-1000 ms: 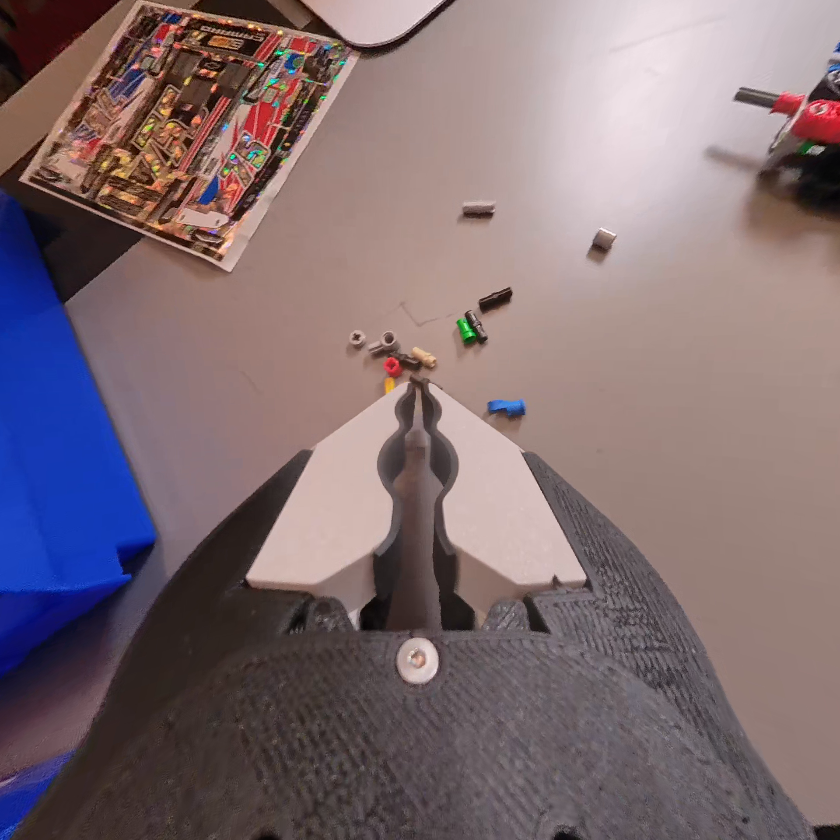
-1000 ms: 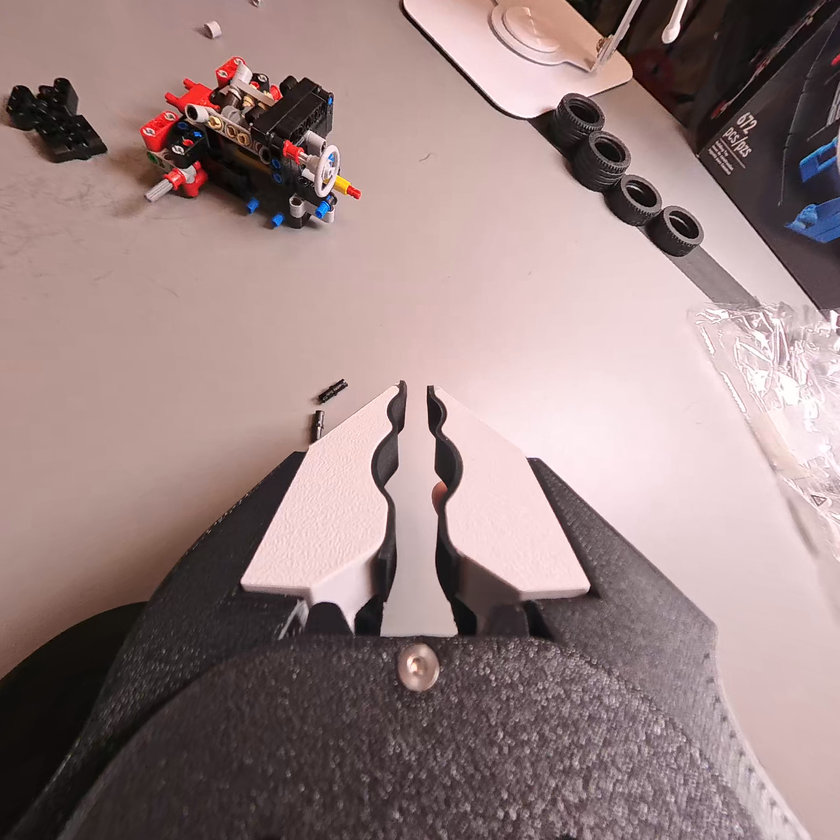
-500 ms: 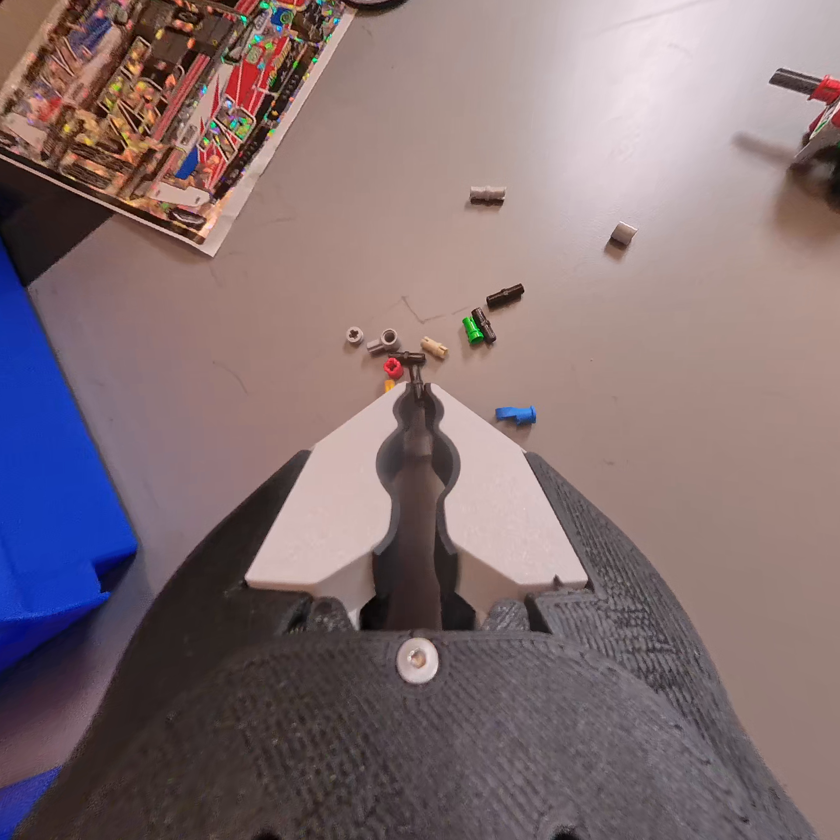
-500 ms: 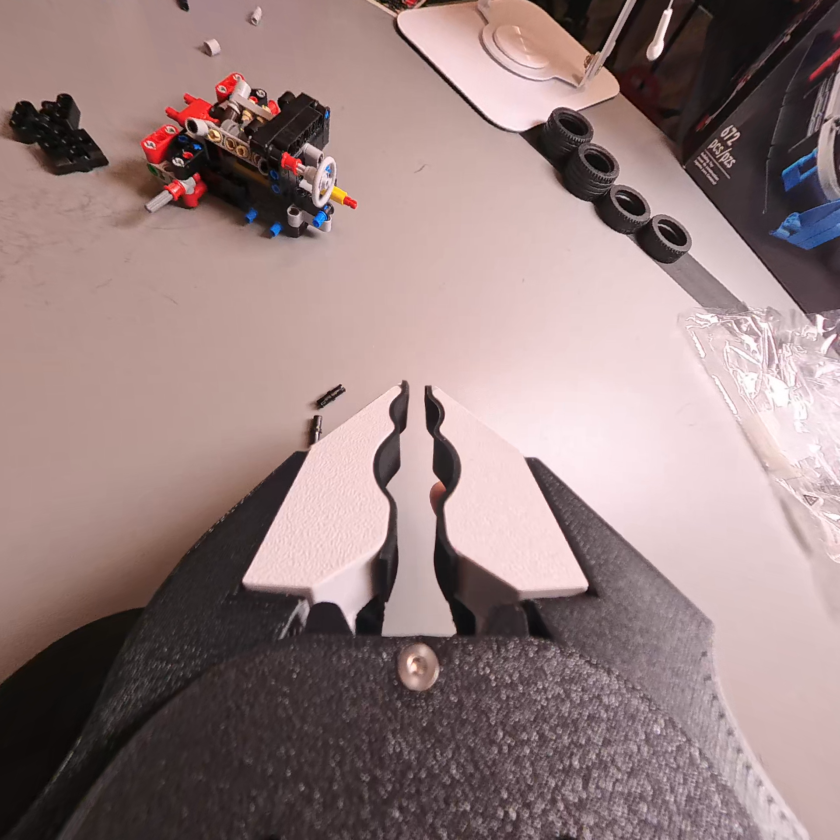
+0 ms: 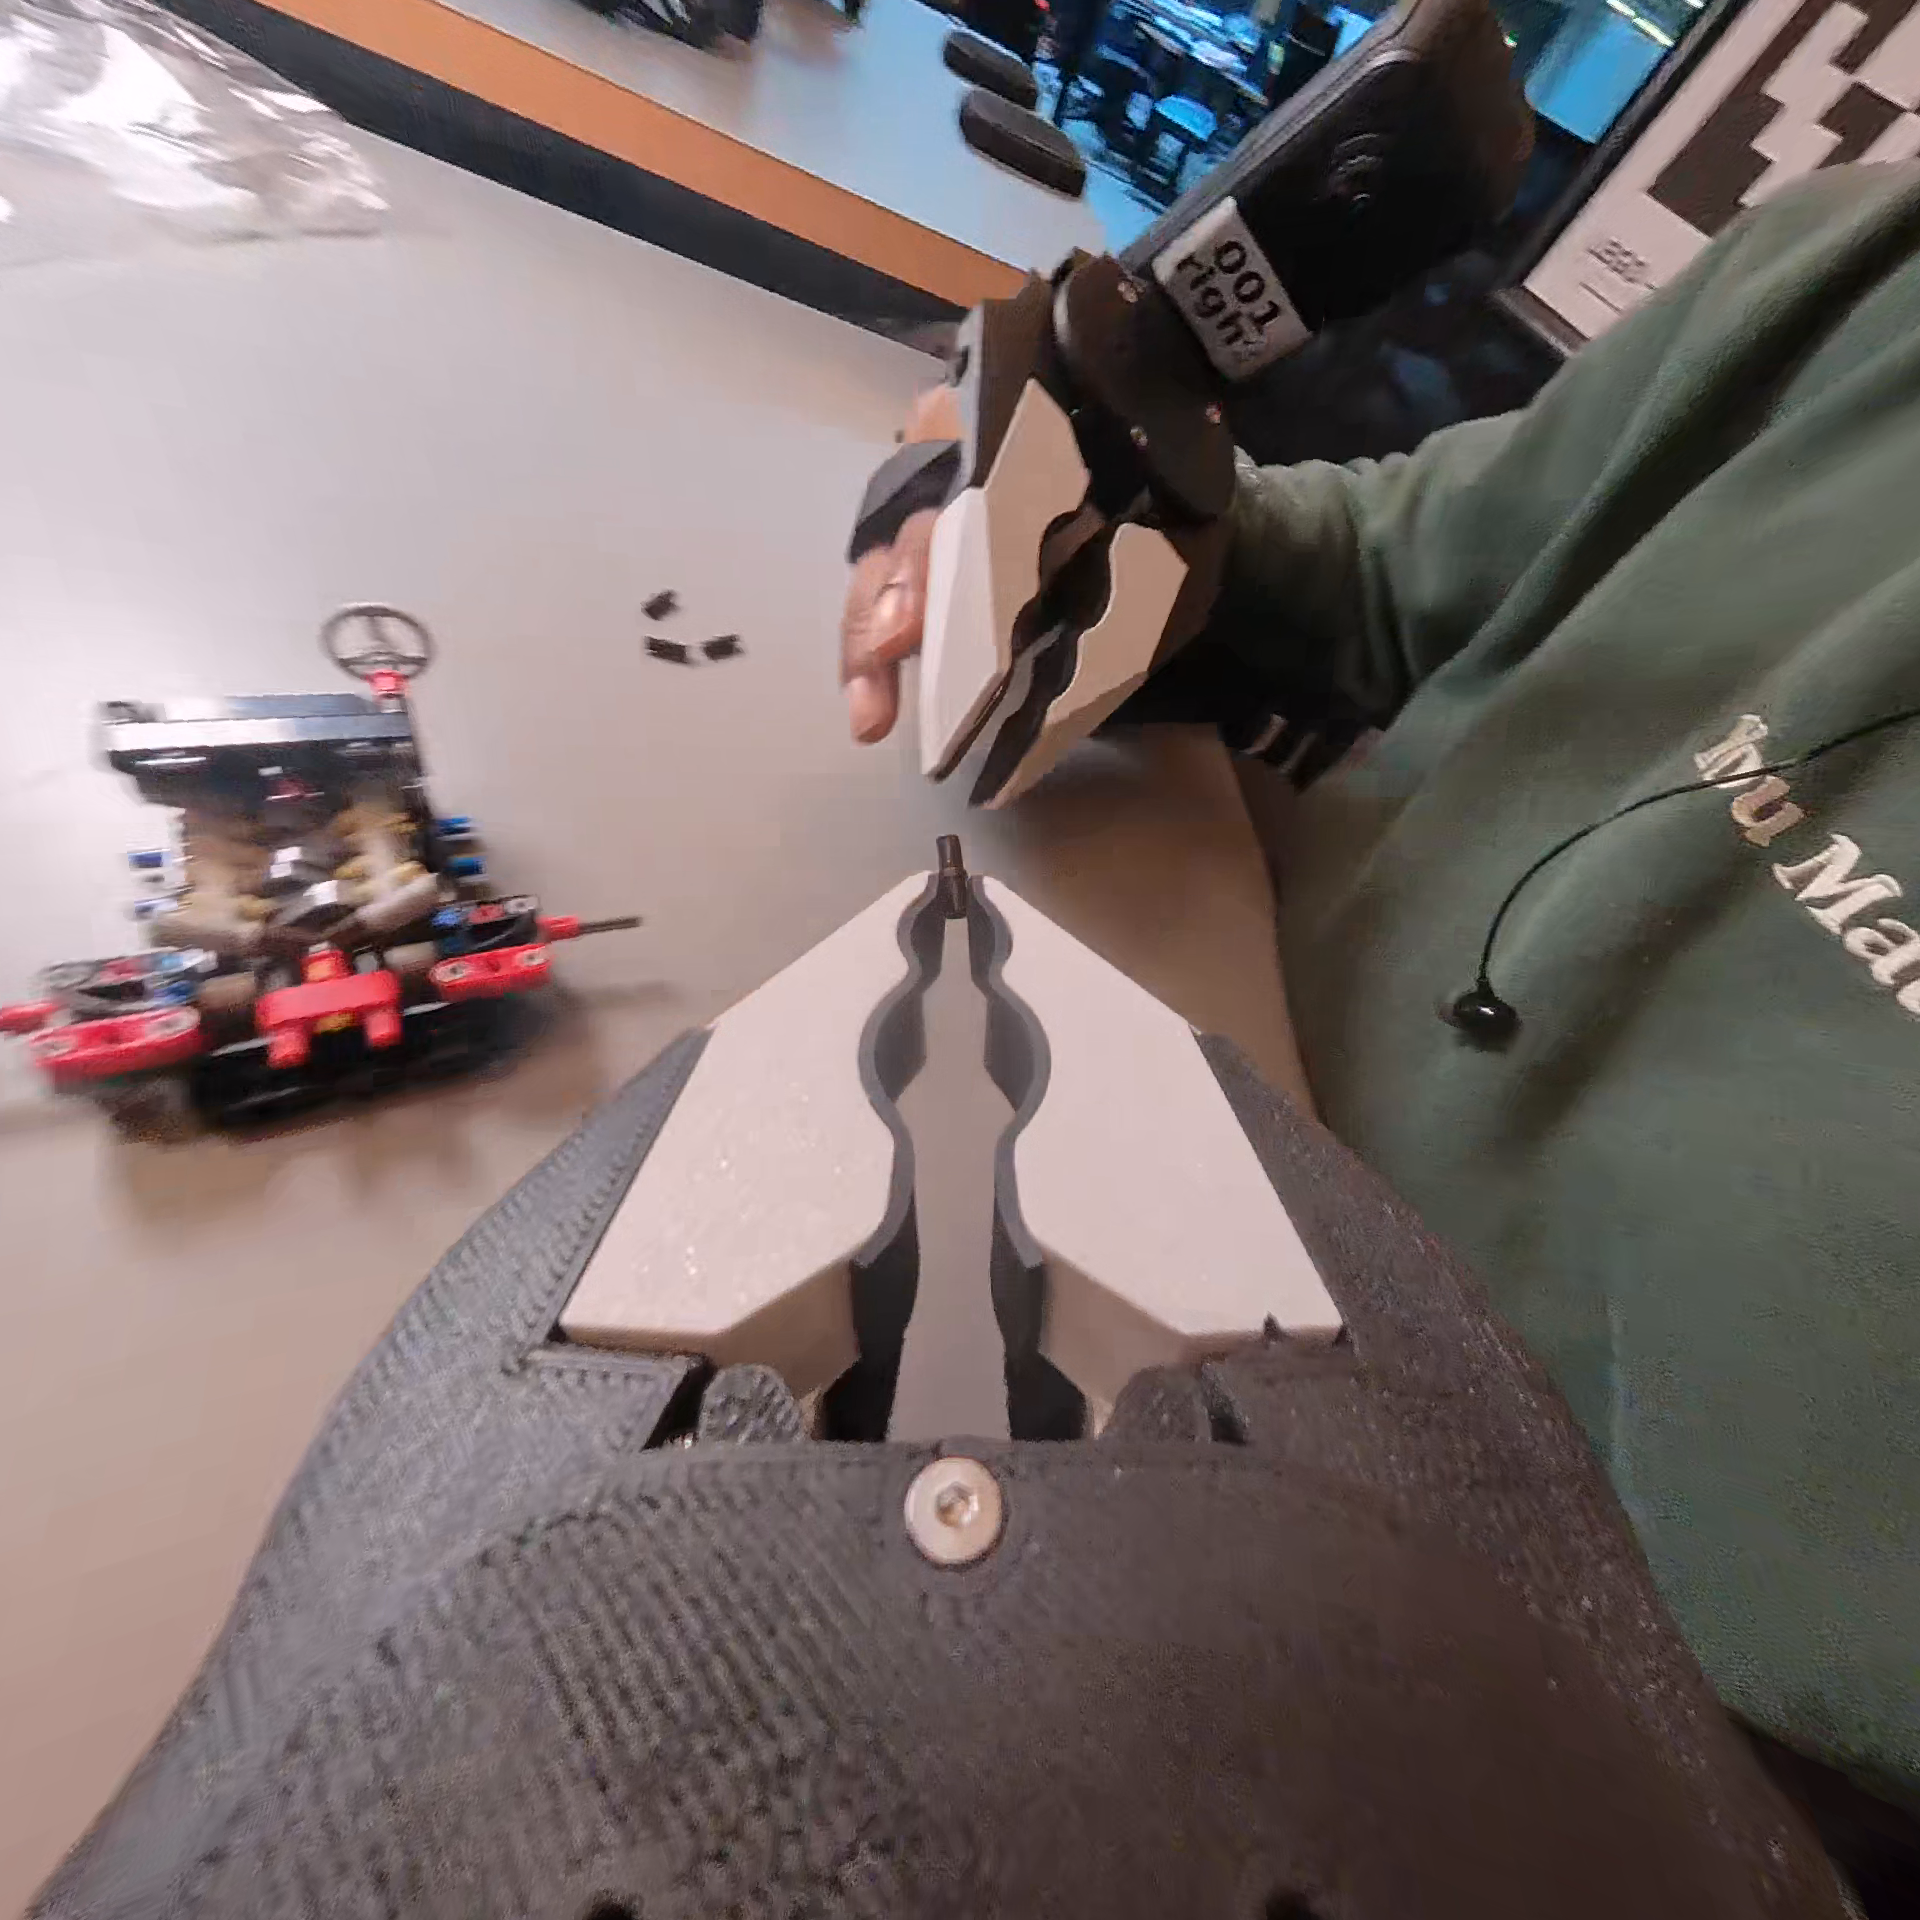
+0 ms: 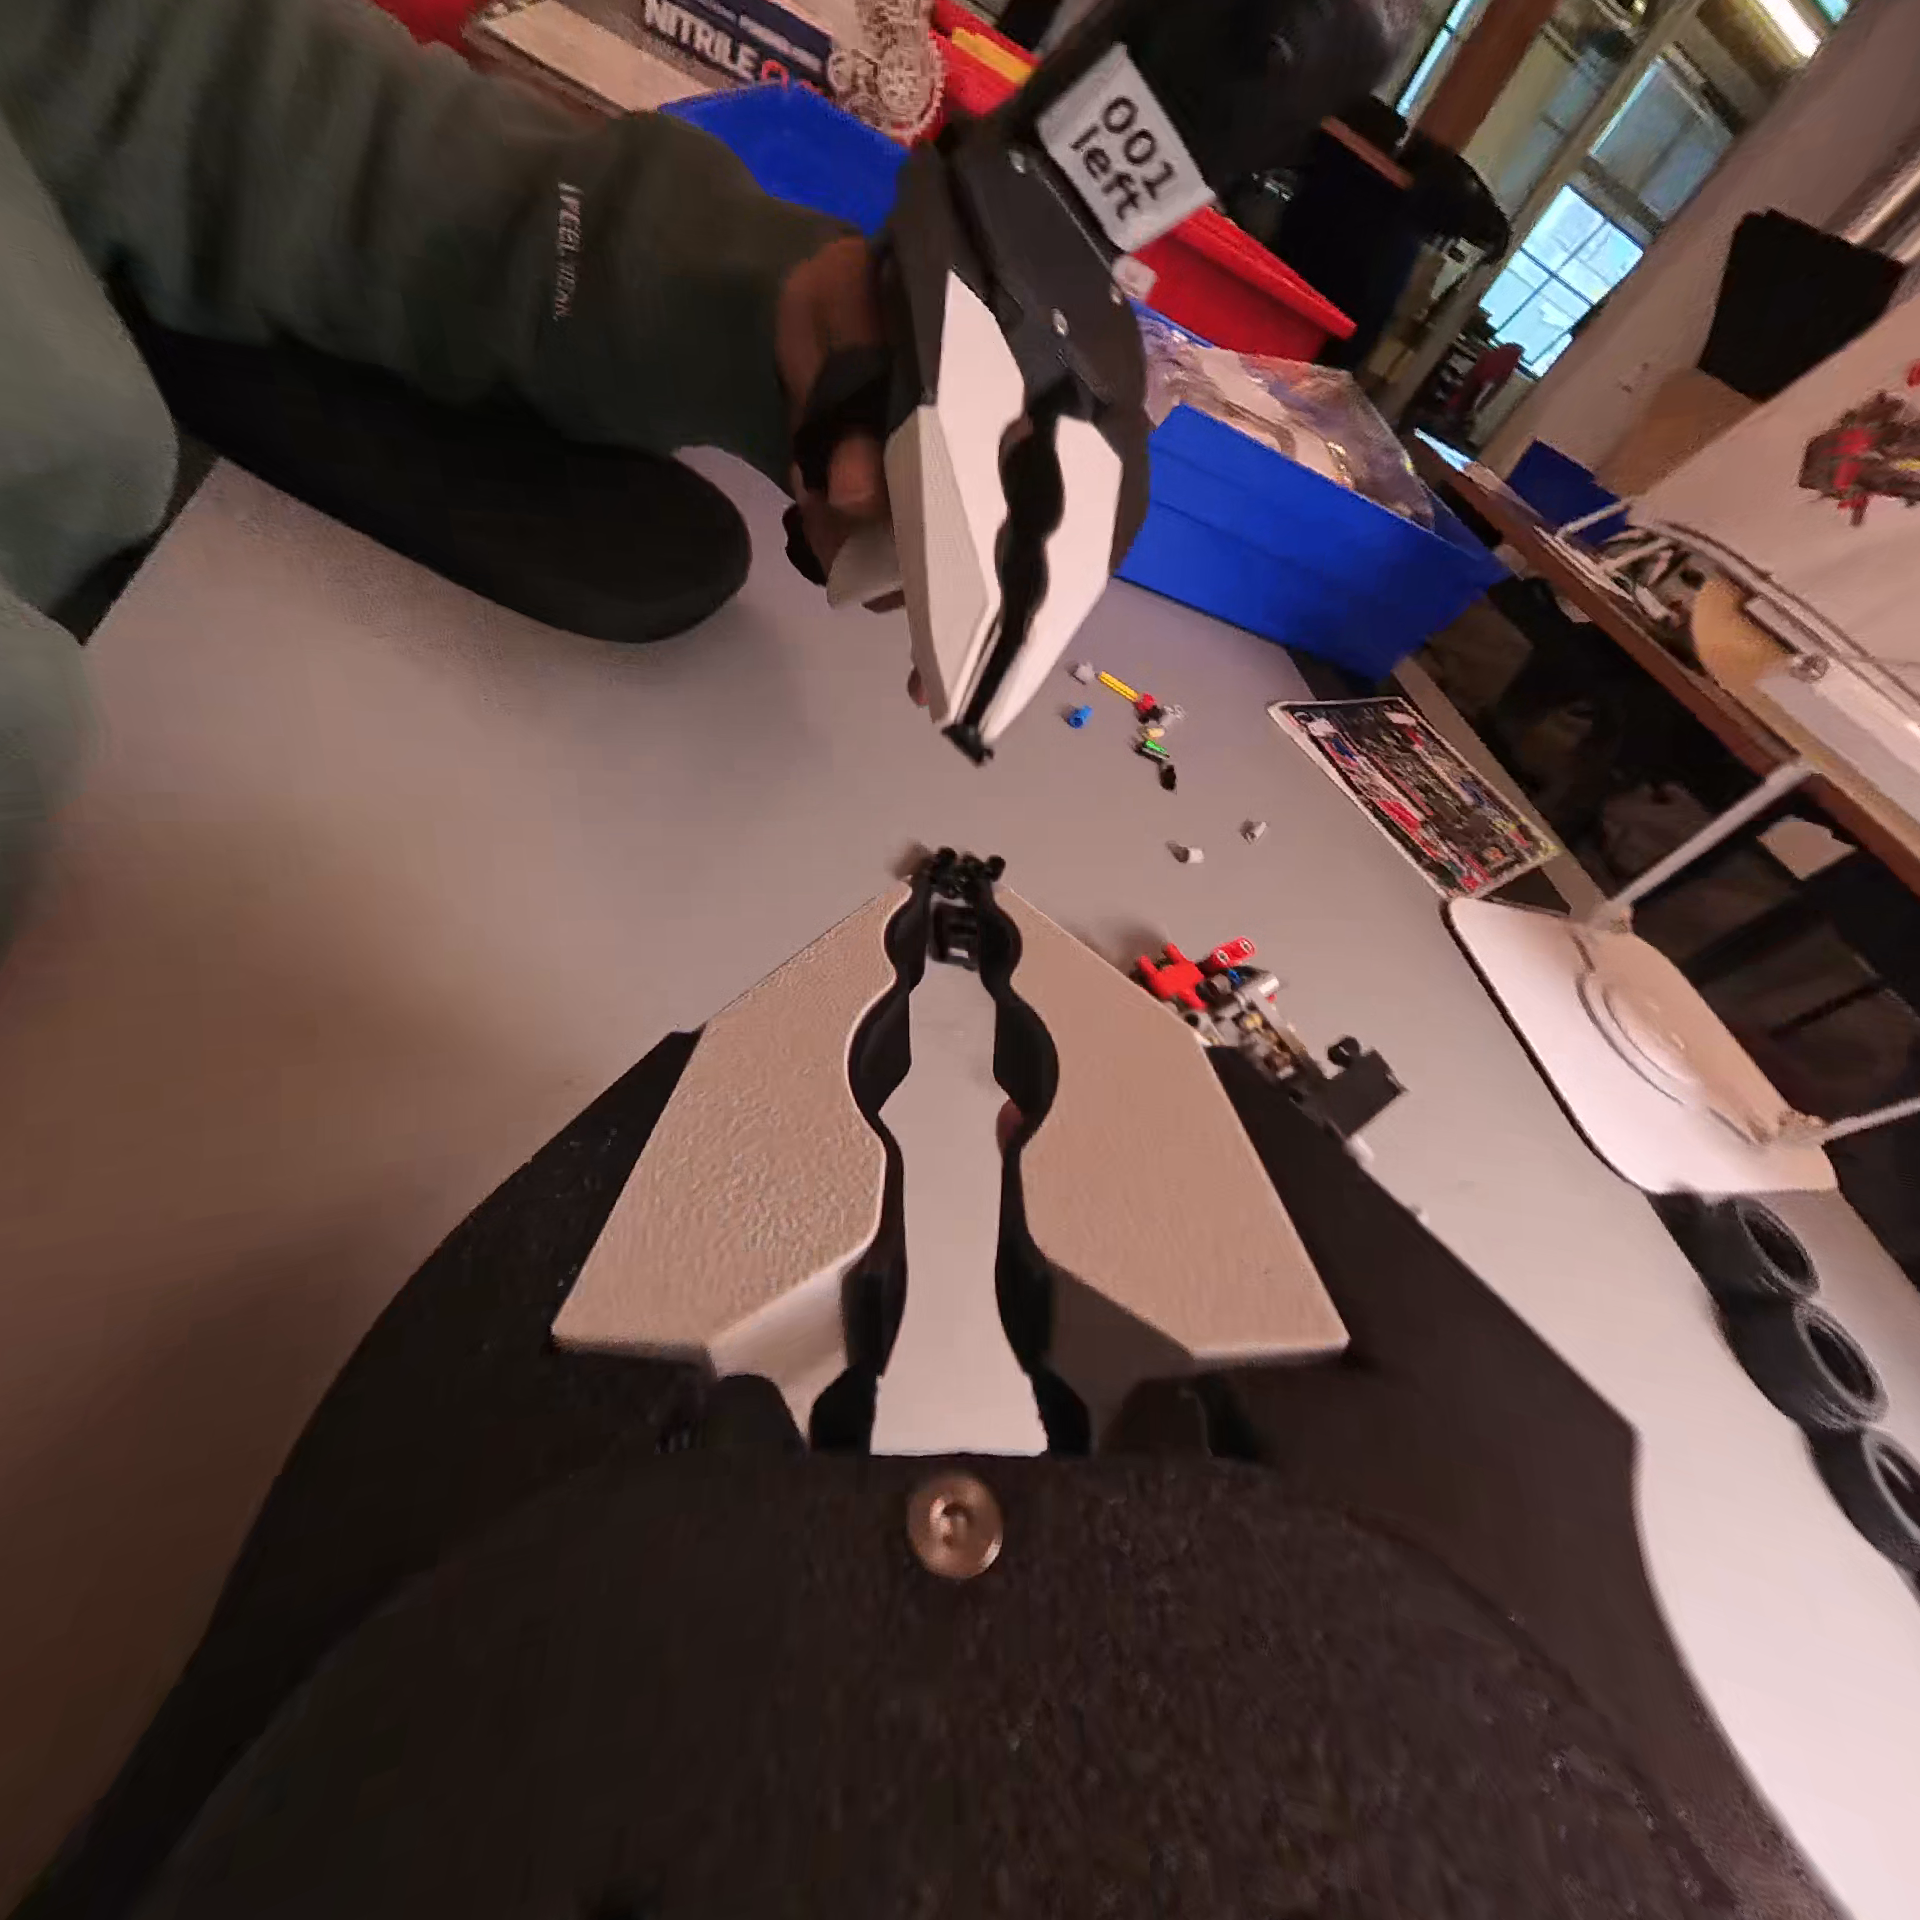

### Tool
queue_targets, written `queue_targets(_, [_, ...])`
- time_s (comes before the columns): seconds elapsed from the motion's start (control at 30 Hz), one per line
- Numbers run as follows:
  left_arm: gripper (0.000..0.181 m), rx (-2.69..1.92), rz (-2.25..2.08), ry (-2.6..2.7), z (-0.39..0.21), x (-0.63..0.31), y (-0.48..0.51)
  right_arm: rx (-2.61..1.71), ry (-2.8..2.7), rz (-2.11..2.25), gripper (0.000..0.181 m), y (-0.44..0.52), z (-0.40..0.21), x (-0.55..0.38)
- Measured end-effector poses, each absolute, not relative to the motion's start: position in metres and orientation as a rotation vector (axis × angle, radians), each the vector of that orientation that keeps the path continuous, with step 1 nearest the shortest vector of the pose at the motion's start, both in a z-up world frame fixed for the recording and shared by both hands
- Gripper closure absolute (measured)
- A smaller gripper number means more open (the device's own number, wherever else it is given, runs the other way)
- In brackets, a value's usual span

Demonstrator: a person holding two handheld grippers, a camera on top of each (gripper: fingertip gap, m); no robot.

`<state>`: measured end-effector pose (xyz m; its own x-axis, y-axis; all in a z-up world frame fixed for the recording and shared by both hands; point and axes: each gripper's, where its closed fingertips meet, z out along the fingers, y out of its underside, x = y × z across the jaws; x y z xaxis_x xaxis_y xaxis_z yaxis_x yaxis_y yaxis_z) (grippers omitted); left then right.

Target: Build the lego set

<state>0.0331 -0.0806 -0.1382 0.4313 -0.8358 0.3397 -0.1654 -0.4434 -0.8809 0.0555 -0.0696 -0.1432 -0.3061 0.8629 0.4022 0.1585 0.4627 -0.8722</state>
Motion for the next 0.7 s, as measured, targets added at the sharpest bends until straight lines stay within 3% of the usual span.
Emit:
queue_targets(0.47, [0.179, -1.929, -1.094, 0.945, -0.158, 0.058, -0.091, -0.82, -1.823, 0.924, 0.171, -0.088, -0.156, 0.05])
queue_targets(0.67, [0.179, -1.937, -1.078, 0.904, -0.16, 0.056, -0.085, -0.837, -1.847, 0.943, 0.178, -0.087, -0.158, 0.052])
queue_targets(0.7, [0.173, -1.938, -1.029, 0.872, -0.158, 0.05, -0.079, -0.865, -1.847, 0.914, 0.178, -0.079, -0.158, 0.054])
